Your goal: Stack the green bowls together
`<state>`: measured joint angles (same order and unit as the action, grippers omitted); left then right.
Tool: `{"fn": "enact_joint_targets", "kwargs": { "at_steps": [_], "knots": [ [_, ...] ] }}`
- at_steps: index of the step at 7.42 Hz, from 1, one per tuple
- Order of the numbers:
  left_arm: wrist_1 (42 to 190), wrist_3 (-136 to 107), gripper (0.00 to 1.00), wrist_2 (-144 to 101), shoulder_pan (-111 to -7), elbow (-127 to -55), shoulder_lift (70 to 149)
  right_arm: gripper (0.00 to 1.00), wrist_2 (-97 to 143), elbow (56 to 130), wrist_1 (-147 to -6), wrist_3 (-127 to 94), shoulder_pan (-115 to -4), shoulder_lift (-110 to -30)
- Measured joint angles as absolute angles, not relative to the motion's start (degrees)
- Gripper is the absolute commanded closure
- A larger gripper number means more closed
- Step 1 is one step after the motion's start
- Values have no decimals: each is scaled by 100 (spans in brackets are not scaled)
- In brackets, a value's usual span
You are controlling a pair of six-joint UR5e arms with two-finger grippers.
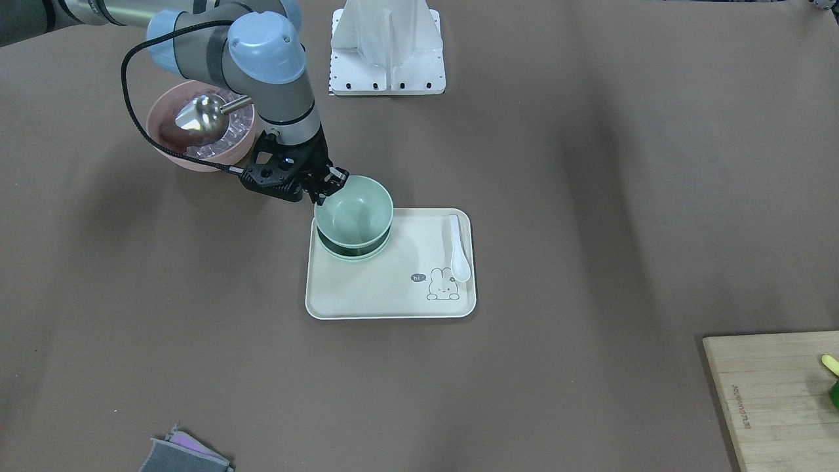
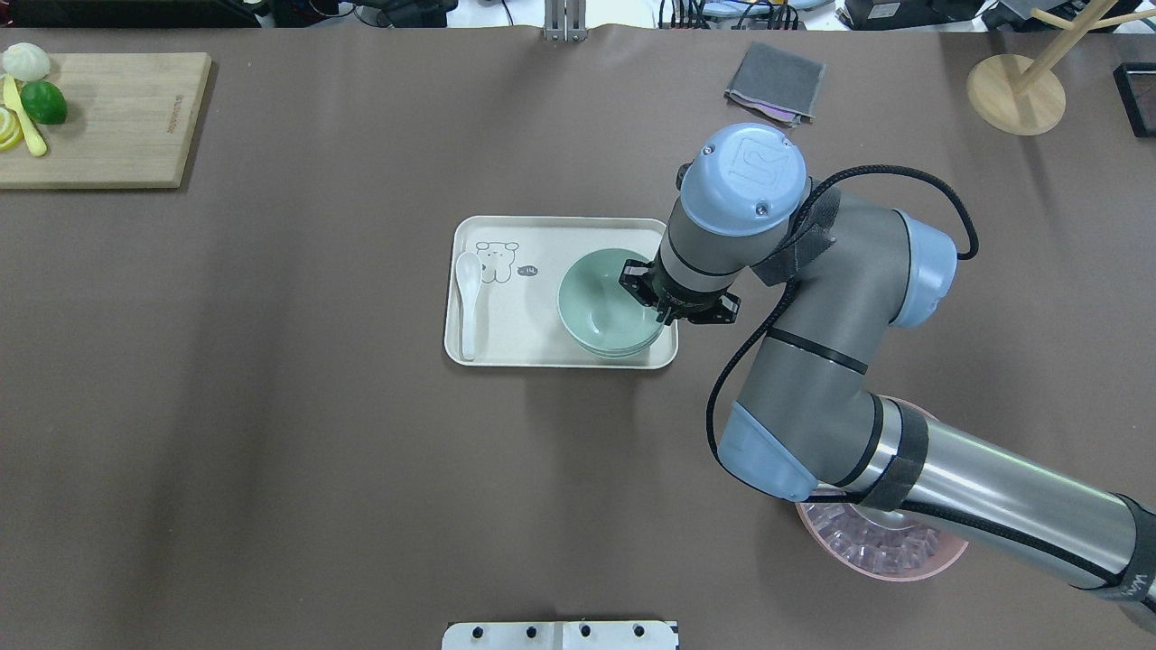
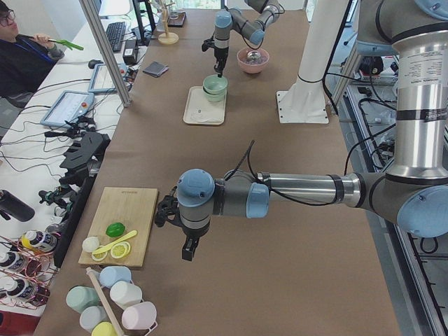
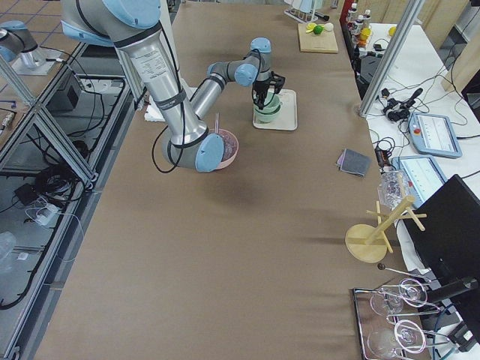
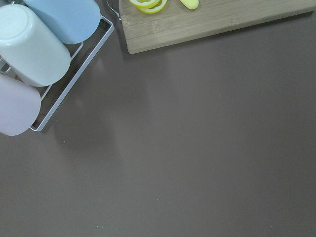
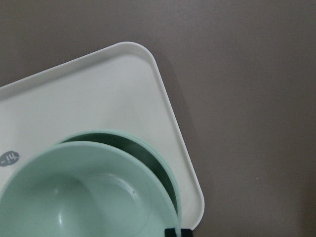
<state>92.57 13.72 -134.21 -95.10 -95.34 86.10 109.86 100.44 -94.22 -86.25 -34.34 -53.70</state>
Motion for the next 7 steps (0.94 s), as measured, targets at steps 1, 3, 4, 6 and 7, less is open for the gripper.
{"fn": "enact_joint_targets", "kwargs": {
  "at_steps": [1, 3, 4, 6, 7],
  "knots": [
    [9261, 1372, 2, -13421, -9507, -9536, 8612, 100, 10968, 9989, -9393, -8613, -3451, -5368],
    [9263, 1371, 2, -13419, -9506, -9536, 8613, 100, 10938, 9772, -9070, -8644, -3460, -5369],
    [9264, 1371, 2, -13415, -9504, -9539, 8613, 100, 10937, 9671, -8903, -8660, -3462, -5370],
    [9264, 1371, 2, -13415, -9502, -9547, 8613, 100, 10955, 9616, -8797, -8666, -3463, -5378],
    [9264, 1371, 2, -13418, -9501, -9550, 8613, 100, 10965, 9623, -8791, -8666, -3463, -5392]
  ]
}}
